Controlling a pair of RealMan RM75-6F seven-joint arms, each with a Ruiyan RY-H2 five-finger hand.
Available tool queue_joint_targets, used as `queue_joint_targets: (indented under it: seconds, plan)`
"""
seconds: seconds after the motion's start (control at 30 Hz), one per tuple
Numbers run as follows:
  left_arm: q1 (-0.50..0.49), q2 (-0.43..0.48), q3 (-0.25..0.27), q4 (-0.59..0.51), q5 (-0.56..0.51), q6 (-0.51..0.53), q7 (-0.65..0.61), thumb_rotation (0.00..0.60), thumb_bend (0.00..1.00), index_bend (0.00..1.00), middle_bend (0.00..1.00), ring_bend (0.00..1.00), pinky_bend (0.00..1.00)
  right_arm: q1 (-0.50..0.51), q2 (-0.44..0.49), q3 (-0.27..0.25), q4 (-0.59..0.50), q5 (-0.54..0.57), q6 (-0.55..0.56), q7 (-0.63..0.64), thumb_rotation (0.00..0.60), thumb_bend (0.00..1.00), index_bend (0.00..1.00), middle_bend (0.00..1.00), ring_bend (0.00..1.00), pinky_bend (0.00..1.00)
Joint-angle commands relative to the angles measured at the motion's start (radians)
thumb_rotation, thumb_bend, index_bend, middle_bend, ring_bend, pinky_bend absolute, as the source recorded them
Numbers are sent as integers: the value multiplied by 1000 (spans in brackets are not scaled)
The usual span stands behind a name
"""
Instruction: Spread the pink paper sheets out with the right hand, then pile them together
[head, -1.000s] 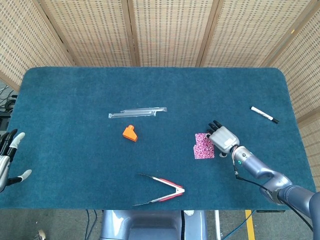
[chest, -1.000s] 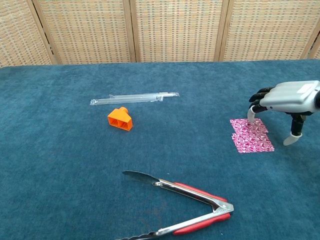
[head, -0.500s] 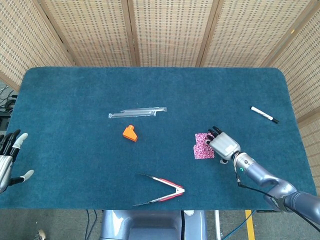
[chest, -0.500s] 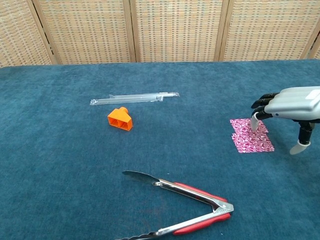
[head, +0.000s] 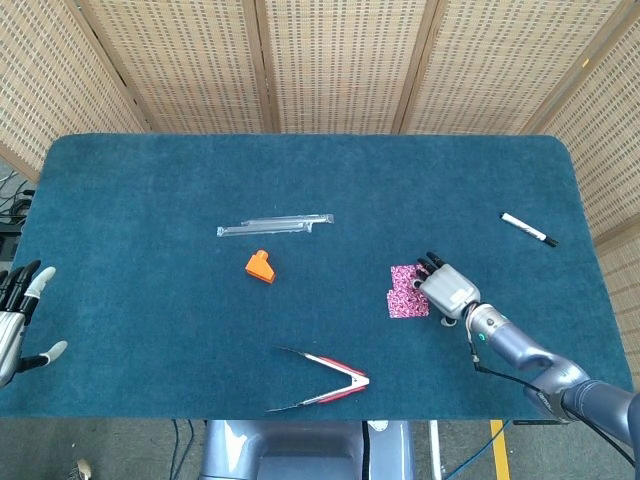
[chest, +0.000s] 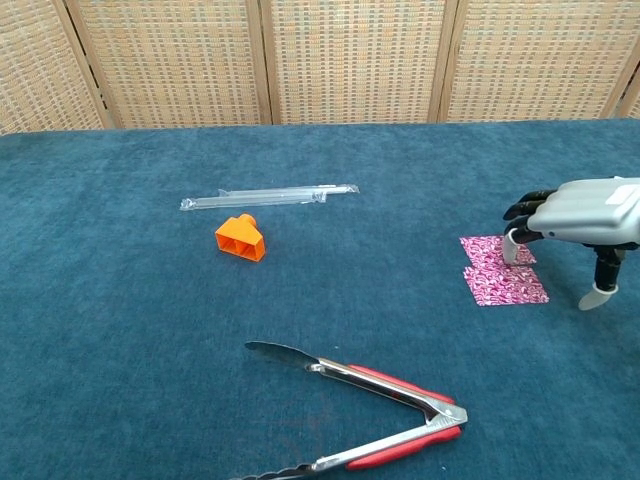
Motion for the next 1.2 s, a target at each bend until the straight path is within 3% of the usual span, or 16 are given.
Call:
queue_joint_targets:
  seconds: [0.03, 0.37, 0.8, 1.2]
  plan:
    - [1, 1, 1, 0, -1, -1, -1, 600, 16, 0, 0, 0, 0, 6, -9, 3, 17, -2, -1, 6, 600, 105, 253, 200, 0, 0]
    - [6, 3, 1, 6, -6, 3, -11, 600, 16, 0, 0, 0, 0, 25, -19, 17, 44, -4, -2, 12, 600, 105, 253, 200, 0, 0]
    - [-3, -4, 1, 17, 5, -7, -26, 600, 16, 0, 0, 0, 0, -13, 83, -3, -151, 4, 40, -35, 600, 105, 252, 200, 0, 0]
    - [1, 1, 5, 13, 13, -1, -27, 600, 16, 0, 0, 0, 0, -37, 86, -32, -215, -18, 59, -78, 600, 105, 253, 201, 0, 0]
